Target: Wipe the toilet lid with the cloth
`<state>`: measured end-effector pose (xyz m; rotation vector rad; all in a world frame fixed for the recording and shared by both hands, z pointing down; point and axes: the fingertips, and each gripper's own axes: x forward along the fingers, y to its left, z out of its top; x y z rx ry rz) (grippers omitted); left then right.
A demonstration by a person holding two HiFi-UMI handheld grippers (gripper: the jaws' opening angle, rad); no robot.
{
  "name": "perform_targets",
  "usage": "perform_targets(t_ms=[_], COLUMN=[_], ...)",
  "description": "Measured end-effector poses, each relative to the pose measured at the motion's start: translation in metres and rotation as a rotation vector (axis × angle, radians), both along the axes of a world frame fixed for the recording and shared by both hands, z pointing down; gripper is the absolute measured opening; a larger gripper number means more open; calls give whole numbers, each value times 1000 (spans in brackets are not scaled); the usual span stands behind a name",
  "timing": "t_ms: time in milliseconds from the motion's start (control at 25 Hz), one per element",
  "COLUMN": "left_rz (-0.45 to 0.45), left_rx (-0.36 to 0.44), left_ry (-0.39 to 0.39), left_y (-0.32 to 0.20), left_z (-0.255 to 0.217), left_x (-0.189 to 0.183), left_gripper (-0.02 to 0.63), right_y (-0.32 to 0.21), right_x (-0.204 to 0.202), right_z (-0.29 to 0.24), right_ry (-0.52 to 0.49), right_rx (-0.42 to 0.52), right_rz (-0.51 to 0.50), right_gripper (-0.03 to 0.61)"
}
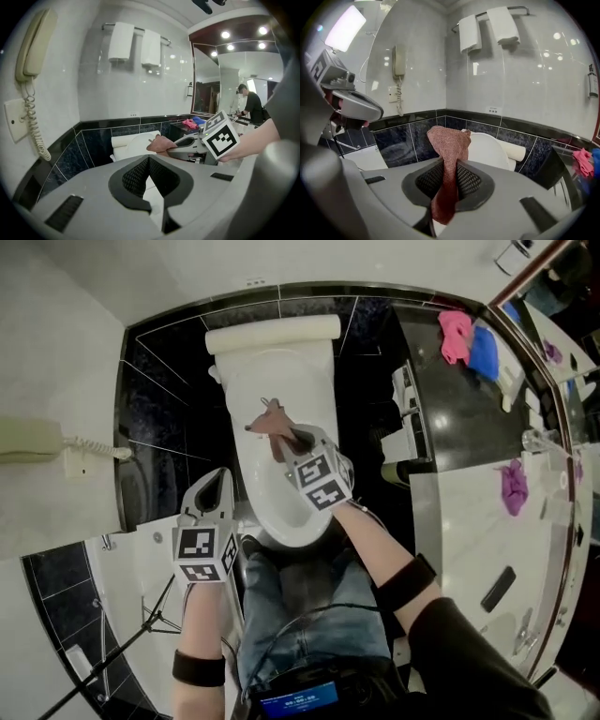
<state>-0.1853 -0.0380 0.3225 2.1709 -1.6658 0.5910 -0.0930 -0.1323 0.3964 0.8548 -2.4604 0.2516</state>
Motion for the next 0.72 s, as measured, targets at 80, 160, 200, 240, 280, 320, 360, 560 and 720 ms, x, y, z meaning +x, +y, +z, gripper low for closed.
perform_targets(t_ms=[80,160,200,240,280,320,360,560,720], left_rz=[7,2,-5,-12,-19,-22,-22,-21,-21], left_rx=[5,9,12,18,23,27,30,30,19], left_ry=[2,9,16,24,31,35,35,26,20], left_y=[-14,-27,-33,-39,-44,-50,-54,-70,-74], left_z=[10,18,21,24,27,30,34,52,63], left_x=[-14,-28,-35,-41,-47,-52,-56,-74,-77], left_gripper=[2,2,2,2,2,2,2,2,2], right_y=[-24,-48,-59,-69,-80,-90,-100,-144,-170], right_x=[-22,-41,-51,-60,-69,-77,-85,-111,-115], right_z=[14,27,34,40,46,53,60,82,91], right_ry=[13,26,31,35,39,42,47,72,84], right_rx=[24,44,52,61,72,83,95,135,157], right_rz=[15,31,34,34,33,30,28,39,70], right_gripper=[72,72,72,72,72,72,72,72,72])
